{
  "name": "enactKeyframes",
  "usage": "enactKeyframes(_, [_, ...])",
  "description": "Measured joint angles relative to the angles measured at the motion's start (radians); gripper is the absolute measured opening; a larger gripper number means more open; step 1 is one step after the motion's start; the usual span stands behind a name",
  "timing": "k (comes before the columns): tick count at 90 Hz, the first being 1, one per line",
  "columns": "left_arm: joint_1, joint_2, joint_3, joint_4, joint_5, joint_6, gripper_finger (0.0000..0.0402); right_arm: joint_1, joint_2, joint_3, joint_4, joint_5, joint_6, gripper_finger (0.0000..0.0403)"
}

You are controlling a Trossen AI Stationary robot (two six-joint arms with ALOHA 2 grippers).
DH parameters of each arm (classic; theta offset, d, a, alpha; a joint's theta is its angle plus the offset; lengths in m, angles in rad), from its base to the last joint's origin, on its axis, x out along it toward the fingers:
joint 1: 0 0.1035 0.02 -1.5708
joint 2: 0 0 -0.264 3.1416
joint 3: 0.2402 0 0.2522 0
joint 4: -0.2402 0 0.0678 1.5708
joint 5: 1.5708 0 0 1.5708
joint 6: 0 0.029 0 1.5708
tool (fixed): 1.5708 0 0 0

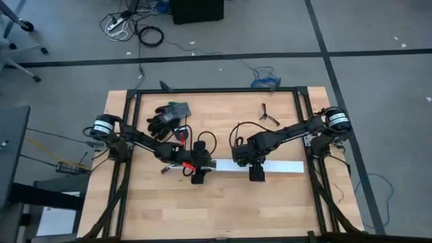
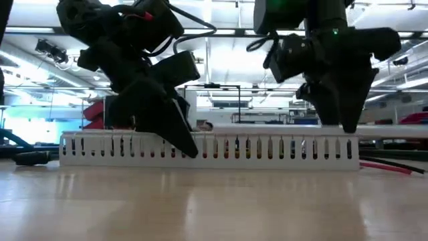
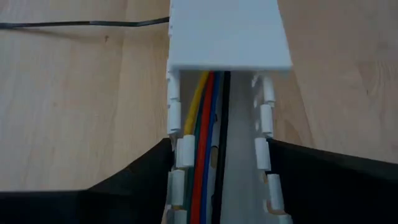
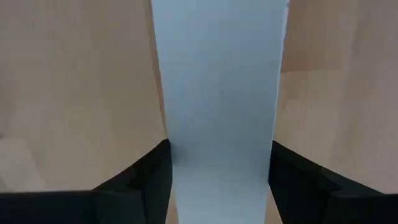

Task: Ziptie cables
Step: Close the white cable duct cover

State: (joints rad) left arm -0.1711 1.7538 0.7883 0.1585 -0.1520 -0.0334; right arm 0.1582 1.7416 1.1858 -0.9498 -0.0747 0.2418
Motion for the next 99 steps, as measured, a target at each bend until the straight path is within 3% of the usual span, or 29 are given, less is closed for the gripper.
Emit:
enactKeyframes(34, [0.000,0.000,0.000,0.002,0.012,0.007,0.0228,-0.001,-0.004,-0.011,0.030,-0.001,-0.005,0.0214])
enactKeyframes(62, [-0.023,0.002,0.004,0.016,-0.014,0.111,0.0238,-0.004,-0.004,-0.011,0.033,-0.029,-0.010,0.0216])
enactKeyframes(99, [-0.046,-0.149,0.014,-0.016,-0.161,0.135,0.0288,-0.004,-0.003,-0.011,0.041,-0.034,-0.010,0.0218])
